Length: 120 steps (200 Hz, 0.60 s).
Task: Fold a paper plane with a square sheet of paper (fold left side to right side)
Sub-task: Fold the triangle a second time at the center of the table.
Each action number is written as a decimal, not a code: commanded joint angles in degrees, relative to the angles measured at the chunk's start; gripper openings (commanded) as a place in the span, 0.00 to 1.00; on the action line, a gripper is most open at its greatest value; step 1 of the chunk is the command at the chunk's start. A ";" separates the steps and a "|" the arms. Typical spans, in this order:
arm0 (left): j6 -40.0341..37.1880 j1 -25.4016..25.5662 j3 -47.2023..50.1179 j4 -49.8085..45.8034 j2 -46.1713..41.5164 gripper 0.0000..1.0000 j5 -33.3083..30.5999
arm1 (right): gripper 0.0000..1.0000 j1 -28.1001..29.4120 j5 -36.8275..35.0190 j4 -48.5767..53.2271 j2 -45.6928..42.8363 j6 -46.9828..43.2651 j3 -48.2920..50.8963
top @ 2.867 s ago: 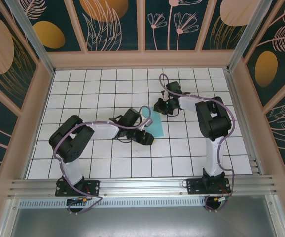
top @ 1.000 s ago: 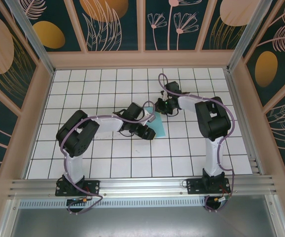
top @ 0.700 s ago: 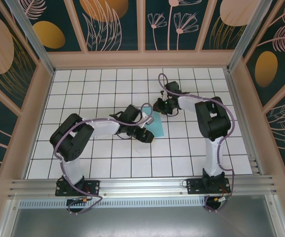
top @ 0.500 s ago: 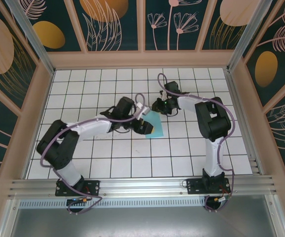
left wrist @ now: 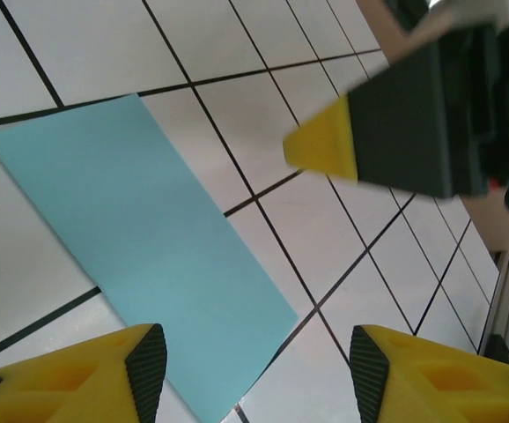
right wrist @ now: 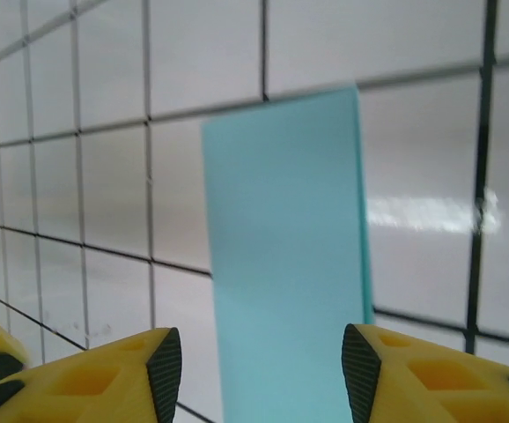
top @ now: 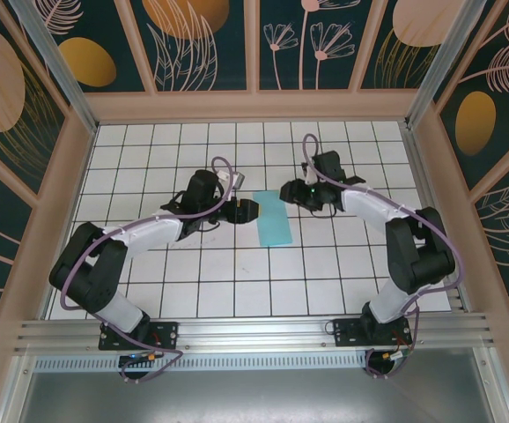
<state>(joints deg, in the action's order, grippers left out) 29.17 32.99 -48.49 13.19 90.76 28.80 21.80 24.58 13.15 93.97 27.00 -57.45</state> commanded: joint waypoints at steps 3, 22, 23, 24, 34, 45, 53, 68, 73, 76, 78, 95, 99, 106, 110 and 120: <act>3.50 0.32 1.23 5.31 1.02 0.59 -0.59 | 0.54 -0.36 3.48 0.96 -1.36 1.64 4.64; 3.70 0.27 2.25 6.20 1.30 0.59 -0.89 | 0.54 -0.43 4.56 0.43 -1.10 2.29 7.00; 3.70 0.25 2.30 6.26 1.28 0.59 -0.91 | 0.54 -0.44 4.63 0.32 -1.04 2.32 7.09; 3.70 0.24 2.32 6.34 1.27 0.59 -0.97 | 0.54 -0.44 4.70 0.27 -1.06 2.38 7.18; 3.71 0.28 2.69 6.58 1.01 0.59 -1.26 | 0.54 -0.38 5.62 -0.34 -0.39 2.77 7.78; 3.53 0.23 2.61 6.25 0.78 0.59 -1.40 | 0.54 -0.44 6.75 -0.83 0.57 3.01 7.92; 3.44 0.24 2.57 6.10 0.57 0.59 -1.59 | 0.53 -0.42 7.44 -1.34 1.29 3.26 7.97; 3.00 0.23 2.61 5.72 0.21 0.59 -1.63 | 0.53 -0.34 8.27 -2.64 2.19 3.87 8.19; 2.92 0.27 2.61 5.54 0.12 0.59 -1.78 | 0.53 -0.30 8.53 -3.06 2.48 4.13 8.15; 2.87 0.26 2.61 5.52 0.04 0.59 -1.72 | 0.52 -0.34 8.62 -3.24 2.69 4.25 8.14; 2.84 0.26 2.61 5.51 0.03 0.59 -1.77 | 0.52 -0.33 8.77 -3.40 2.79 4.34 8.14; 2.74 0.25 2.61 5.28 -0.09 0.59 -1.73 | 0.52 -0.23 9.20 -3.72 4.09 4.48 7.81; 2.78 0.27 2.59 5.34 -0.14 0.59 -1.67 | 0.51 -0.15 9.13 -3.66 4.31 4.46 7.73; 2.68 0.27 2.53 5.25 -0.14 0.59 -1.64 | 0.52 -0.18 8.98 -3.66 4.50 4.55 7.69; 2.65 0.31 2.54 5.19 -0.15 0.59 -1.64 | 0.52 -0.04 8.89 -3.74 4.67 4.59 7.62; 2.57 0.27 2.36 5.14 -0.15 0.59 -1.68 | 0.52 -0.09 8.84 -3.74 4.96 4.64 7.48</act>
<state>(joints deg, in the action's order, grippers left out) 31.83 33.01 -46.17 16.93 91.07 27.75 21.69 32.01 10.66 97.54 30.61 -50.04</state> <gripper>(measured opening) 0.589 0.516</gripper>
